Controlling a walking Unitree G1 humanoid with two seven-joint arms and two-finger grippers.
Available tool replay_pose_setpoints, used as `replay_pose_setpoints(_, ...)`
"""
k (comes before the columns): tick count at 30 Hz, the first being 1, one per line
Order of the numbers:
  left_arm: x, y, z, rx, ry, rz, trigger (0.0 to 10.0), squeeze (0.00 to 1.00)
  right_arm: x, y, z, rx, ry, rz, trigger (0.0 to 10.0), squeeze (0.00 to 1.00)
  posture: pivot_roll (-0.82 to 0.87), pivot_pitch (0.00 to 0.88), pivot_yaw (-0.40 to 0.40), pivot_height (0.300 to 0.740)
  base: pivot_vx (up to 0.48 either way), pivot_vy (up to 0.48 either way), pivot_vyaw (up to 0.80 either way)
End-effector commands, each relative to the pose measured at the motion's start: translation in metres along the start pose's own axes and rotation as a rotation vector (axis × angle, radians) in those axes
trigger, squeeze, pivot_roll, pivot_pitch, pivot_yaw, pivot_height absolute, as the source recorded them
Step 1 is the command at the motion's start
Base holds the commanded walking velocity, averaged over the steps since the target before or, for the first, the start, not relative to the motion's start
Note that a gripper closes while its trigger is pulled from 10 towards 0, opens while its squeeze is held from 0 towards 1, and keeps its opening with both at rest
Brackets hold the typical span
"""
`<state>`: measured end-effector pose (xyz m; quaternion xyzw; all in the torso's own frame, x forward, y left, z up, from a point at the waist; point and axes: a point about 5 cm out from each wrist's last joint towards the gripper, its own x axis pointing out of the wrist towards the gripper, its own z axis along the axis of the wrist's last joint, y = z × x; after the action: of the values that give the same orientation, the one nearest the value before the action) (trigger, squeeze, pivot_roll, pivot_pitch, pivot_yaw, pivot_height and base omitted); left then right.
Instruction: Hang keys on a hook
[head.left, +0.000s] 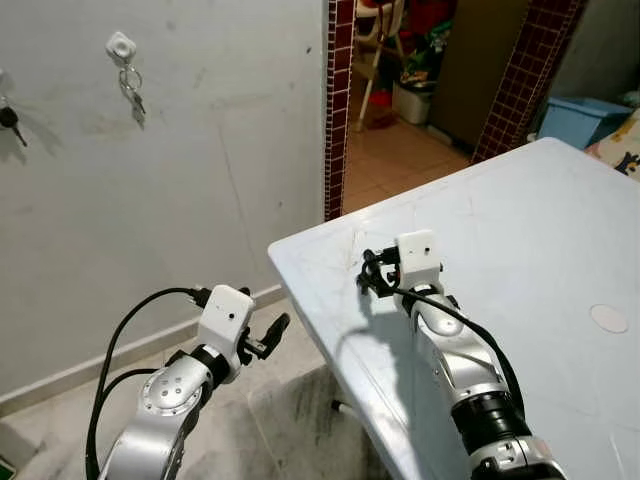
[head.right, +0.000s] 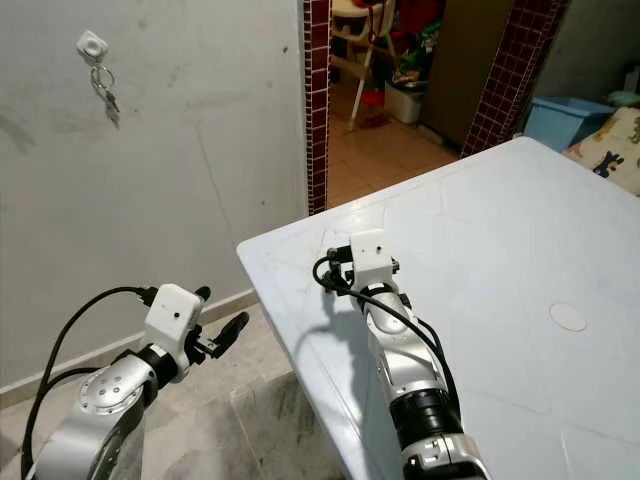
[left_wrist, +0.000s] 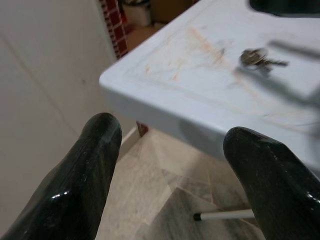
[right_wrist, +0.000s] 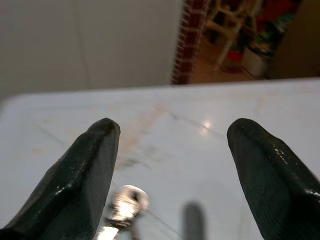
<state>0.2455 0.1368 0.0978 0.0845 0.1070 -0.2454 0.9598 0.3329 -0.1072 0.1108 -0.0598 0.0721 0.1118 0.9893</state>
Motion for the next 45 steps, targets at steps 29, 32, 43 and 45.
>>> replay_pose_setpoints(29, -0.004, -0.011, 0.001, 0.024, 0.013, -0.046, 10.0, 0.00, -0.013, 0.027, -0.017, 0.058, 0.208, 0.096, 10.0, 0.00, 0.07, 0.017, 0.022, 0.740, 0.000, 0.000, 0.00)
replay_pose_setpoints(32, -0.002, -0.014, 0.003, 0.022, 0.007, -0.057, 10.0, 0.00, -0.012, 0.028, -0.018, 0.064, 0.212, 0.093, 2.5, 0.00, 0.07, 0.016, 0.019, 0.740, 0.000, 0.000, 0.00)
replay_pose_setpoints(43, -0.004, -0.013, 0.002, 0.014, 0.005, -0.050, 10.0, 0.00, -0.020, 0.019, -0.027, 0.070, 0.278, 0.066, 0.0, 0.00, 0.07, 0.024, 0.020, 0.740, 0.000, 0.000, 0.00)
replay_pose_setpoints(45, -0.003, -0.011, 0.002, 0.017, 0.006, -0.047, 10.0, 0.00, -0.022, 0.018, -0.030, 0.070, 0.295, 0.070, 0.0, 0.00, 0.07, 0.024, 0.020, 0.740, 0.000, 0.000, 0.00)
